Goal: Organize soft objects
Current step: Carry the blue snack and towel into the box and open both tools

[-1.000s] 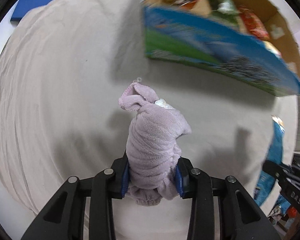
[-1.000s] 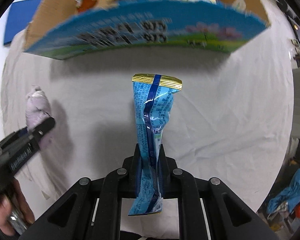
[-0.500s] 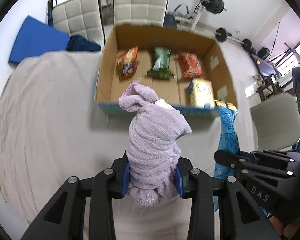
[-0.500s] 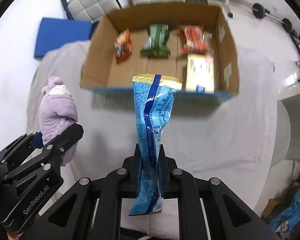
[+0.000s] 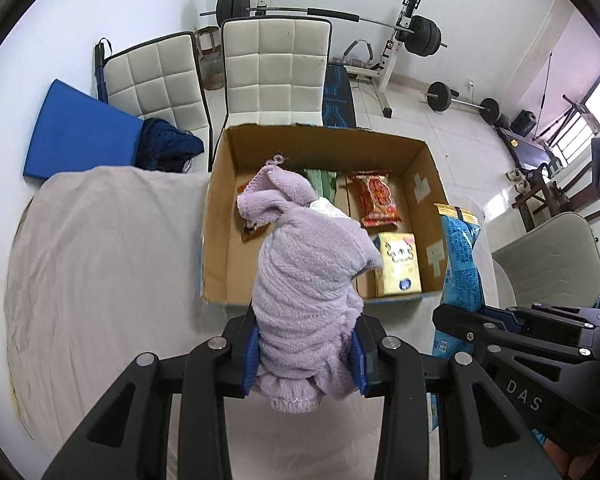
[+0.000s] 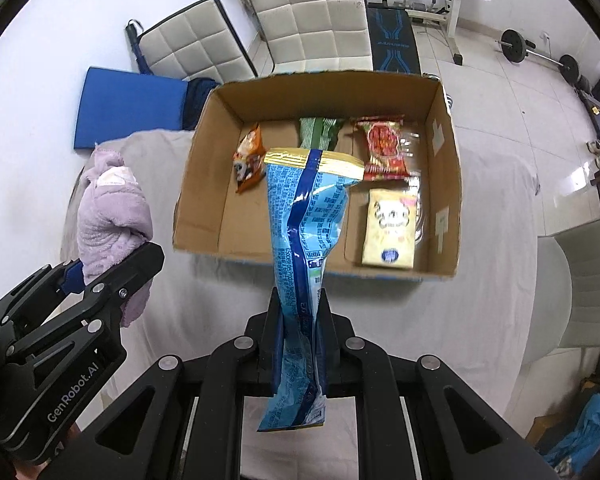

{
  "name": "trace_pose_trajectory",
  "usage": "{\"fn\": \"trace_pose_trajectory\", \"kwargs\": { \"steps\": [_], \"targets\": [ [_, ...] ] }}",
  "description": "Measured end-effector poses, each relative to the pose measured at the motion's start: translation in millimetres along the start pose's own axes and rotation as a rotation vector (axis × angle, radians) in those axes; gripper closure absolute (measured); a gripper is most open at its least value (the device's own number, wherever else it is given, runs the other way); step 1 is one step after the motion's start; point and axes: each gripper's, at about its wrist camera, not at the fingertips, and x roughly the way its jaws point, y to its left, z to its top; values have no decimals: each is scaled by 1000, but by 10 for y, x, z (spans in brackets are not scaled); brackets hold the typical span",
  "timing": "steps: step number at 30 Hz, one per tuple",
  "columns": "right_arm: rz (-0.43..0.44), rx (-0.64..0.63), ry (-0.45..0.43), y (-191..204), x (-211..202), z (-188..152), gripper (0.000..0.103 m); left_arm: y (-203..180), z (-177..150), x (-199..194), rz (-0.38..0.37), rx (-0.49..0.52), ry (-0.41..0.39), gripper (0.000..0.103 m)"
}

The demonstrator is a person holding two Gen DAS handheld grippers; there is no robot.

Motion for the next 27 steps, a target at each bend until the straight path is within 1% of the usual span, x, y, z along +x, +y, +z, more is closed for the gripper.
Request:
{"fn": "trace_pose_trajectory", "kwargs": {
  "steps": [5,9,10,14,20,27],
  "targets": [
    [-7,33,-1,-117,179,395,89,31,314,213,-4,8,28,70],
    [-23,50,5,-200,426,696,89,98,555,514,-32,-7,84,70],
    [-28,59,11,-228,511,760,89,125,621,635,-49,-15,111,70],
    [-54,75,52,-323,903,952,89,223,776,1032,-74,-53,186,70],
    [-76,91,111,-447,1408,1050,89,311,817,1502,-83,-83,275,70],
    [-88,95,132,-492,1680,1145,89,297,768,1830,-96,-104,343,70]
  ]
}}
